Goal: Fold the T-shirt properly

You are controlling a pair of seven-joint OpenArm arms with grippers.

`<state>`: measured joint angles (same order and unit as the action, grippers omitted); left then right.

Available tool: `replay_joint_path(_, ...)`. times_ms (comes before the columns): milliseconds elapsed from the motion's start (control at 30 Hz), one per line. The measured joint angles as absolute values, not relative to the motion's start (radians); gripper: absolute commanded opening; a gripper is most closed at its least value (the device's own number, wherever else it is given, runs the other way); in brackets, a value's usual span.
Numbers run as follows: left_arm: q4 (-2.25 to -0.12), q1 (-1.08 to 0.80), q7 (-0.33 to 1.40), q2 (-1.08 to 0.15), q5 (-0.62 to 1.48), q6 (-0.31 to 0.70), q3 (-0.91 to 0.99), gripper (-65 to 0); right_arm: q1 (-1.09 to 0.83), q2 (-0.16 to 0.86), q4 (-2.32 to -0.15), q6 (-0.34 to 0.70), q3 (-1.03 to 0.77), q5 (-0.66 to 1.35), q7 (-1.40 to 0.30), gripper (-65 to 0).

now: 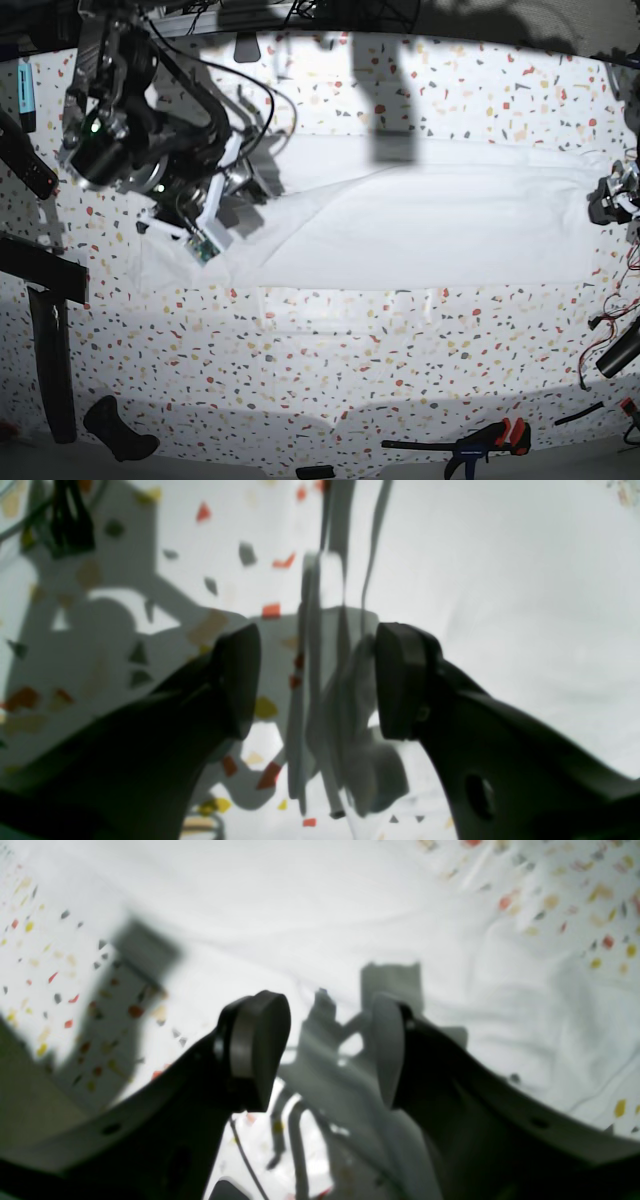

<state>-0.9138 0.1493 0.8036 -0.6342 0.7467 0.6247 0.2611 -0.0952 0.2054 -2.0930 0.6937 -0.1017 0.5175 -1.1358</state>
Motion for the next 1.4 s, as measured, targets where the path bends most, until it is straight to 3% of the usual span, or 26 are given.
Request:
replay_joint_path(400, -0.844, 0.155, 0.753, -0.614, 0.772, 0.682, 0.267, -30.2, -0.311, 0.205, -2.281, 0.694, -0.102, 0.519, -1.135, -34.4)
replay_joint_path(567, -0.827, 0.161, 0.813, -0.563, 0.884, 0.697, 0.269, -30.2, -0.336, 0.205, -2.317, 0.694, -0.102, 0.52, -1.134, -34.4)
replay_joint_path(900, -0.827, 0.164, 0.858, -0.554, 0.896, 0.707, 0.269, -30.3, -0.336, 0.205, -2.318, 0.694, -0.102, 0.519, -1.135, -34.4)
replay_joint_path(967, -0.828, 0.165, 0.873, -0.556, 0.896, 0.707, 0.269, -36.4, -0.336, 0.205, -2.318, 0.694, -0.102, 0.519, -1.135, -34.4)
replay_joint_path(1067, -0.826, 0.166, 0.88, -0.556, 0.887, 0.703, 0.268, -62.0, -0.336, 0.205, -2.318, 0.694, -0.102, 0.52, -1.135, -34.4)
replay_joint_path(1100, -0.825, 0.161, 0.865, -0.556, 0.884, 0.704, 0.268, -65.0, -0.336, 0.205, -2.318, 0.694, -0.102, 0.519, -1.135, -34.4)
replay_joint_path(1400, -0.854, 0.155, 0.859, -0.552, 0.877, 0.703, 0.268, -65.0, -0.336, 0.205, -2.318, 0.694, -0.102, 0.519, -1.135, -34.4)
